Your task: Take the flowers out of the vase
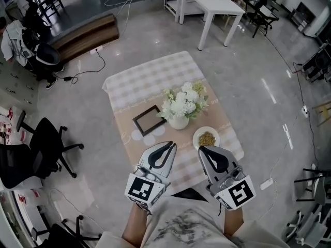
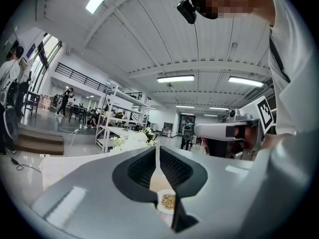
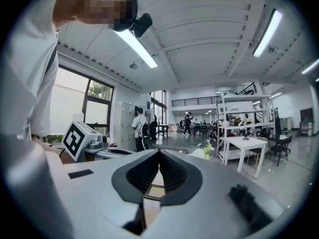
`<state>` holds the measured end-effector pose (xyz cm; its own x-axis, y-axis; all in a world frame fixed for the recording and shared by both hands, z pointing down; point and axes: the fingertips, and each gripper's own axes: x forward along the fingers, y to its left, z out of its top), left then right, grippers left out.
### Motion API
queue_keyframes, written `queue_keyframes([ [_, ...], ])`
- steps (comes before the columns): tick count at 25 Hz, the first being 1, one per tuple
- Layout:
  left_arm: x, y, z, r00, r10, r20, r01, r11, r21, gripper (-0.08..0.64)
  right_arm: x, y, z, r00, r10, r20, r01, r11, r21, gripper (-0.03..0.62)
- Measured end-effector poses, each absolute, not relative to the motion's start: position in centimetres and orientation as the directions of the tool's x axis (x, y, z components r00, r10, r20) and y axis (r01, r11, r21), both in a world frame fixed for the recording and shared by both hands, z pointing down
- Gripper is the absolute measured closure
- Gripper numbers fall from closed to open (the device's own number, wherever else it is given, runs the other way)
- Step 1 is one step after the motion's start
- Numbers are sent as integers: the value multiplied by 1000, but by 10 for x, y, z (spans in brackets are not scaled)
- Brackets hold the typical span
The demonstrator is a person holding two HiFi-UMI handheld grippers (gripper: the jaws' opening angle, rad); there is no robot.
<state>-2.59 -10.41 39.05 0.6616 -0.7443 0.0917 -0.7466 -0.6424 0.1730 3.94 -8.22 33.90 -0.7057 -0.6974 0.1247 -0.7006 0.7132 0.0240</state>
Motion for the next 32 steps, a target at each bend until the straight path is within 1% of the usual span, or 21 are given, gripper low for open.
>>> queue_keyframes([
  [7,-20,-118,405,667,-736,112,-742,-645,181,502,49,-90,344,-699,-702,138,-708,706,6,575],
  [17,-9,-138,422,636,-758,145,-770,-613,176,469,55,-110,355,-745,-651,144,-660,751,-15,575],
  [32,2,-175,463,629,-755,185,-775,-590,225,374,71,-132,368,-740,-649,175,-664,746,-39,575],
])
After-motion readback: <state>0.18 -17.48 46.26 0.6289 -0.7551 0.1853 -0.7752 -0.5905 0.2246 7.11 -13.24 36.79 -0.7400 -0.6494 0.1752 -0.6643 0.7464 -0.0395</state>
